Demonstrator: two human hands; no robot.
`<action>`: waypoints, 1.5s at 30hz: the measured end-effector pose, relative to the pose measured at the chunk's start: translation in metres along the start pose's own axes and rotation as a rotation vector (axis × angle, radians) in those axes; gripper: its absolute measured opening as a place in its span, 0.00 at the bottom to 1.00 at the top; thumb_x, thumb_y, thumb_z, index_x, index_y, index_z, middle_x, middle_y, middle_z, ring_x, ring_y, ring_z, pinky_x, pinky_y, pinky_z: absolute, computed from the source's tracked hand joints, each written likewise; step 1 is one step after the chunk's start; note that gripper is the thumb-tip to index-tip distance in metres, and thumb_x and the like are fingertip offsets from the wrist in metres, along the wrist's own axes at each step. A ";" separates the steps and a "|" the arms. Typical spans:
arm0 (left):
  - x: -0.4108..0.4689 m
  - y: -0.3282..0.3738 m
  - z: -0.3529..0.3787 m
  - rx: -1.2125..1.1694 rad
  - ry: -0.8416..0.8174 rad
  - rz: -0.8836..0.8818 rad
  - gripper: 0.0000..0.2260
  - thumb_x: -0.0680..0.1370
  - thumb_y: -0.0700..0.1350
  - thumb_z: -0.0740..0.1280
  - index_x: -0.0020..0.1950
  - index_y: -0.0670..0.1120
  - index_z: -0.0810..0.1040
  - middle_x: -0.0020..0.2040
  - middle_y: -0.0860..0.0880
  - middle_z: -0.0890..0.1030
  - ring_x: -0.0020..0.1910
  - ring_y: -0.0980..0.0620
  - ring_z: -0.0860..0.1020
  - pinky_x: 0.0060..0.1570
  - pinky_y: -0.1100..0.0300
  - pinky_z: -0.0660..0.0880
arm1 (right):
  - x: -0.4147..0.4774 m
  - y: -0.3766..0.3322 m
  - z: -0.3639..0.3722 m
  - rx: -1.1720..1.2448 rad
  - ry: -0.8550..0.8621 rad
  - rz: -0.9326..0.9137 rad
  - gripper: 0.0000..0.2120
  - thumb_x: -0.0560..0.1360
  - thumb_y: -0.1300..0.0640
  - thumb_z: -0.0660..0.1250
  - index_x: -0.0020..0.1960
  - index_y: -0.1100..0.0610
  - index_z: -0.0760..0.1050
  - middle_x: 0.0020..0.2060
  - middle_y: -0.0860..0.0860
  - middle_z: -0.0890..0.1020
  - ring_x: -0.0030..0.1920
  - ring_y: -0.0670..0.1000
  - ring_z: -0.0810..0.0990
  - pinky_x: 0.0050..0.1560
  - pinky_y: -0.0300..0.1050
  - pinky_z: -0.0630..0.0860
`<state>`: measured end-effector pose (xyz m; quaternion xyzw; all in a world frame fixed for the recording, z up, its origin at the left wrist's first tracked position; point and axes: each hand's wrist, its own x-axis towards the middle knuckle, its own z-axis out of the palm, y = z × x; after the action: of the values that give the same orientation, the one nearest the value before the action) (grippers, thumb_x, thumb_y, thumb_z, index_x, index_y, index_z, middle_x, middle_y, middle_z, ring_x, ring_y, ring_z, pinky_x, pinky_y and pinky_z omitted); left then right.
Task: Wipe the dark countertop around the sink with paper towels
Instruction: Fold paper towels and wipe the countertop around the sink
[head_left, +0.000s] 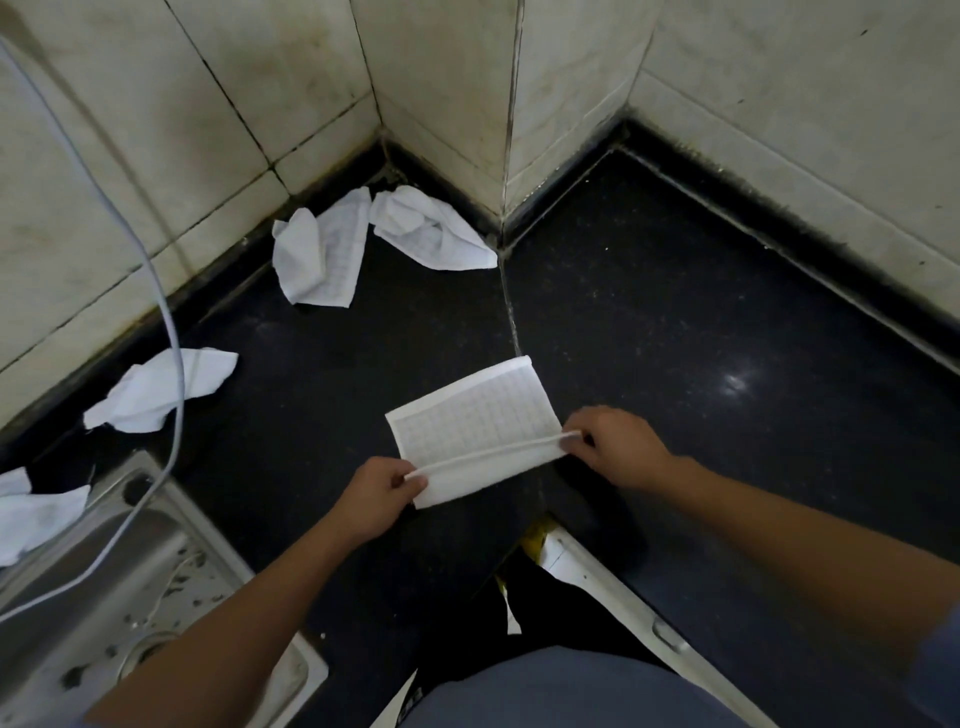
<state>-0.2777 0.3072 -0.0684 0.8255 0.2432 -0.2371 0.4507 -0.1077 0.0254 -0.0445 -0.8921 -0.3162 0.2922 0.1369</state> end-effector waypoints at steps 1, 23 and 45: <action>0.005 0.001 -0.003 -0.041 0.043 -0.034 0.12 0.77 0.44 0.67 0.38 0.38 0.79 0.31 0.44 0.78 0.31 0.50 0.76 0.36 0.53 0.76 | 0.012 -0.003 -0.009 0.053 0.031 0.022 0.08 0.77 0.49 0.64 0.51 0.51 0.78 0.44 0.47 0.79 0.47 0.50 0.78 0.45 0.45 0.73; 0.037 0.037 -0.005 0.353 0.404 0.001 0.07 0.77 0.47 0.64 0.53 0.47 0.75 0.50 0.47 0.77 0.47 0.46 0.77 0.44 0.53 0.73 | 0.076 -0.048 0.009 -0.096 0.113 -0.046 0.09 0.78 0.51 0.62 0.56 0.52 0.75 0.52 0.50 0.77 0.51 0.53 0.78 0.49 0.49 0.76; 0.015 -0.006 0.007 0.744 0.277 0.232 0.19 0.77 0.50 0.66 0.66 0.46 0.73 0.71 0.45 0.67 0.68 0.44 0.66 0.63 0.48 0.67 | 0.099 -0.039 0.002 0.283 0.081 0.495 0.16 0.72 0.53 0.70 0.58 0.57 0.76 0.52 0.55 0.81 0.49 0.54 0.80 0.47 0.49 0.78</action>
<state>-0.2715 0.3071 -0.0844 0.9782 0.1048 -0.1429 0.1081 -0.0655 0.1187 -0.0720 -0.9251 -0.0394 0.3222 0.1968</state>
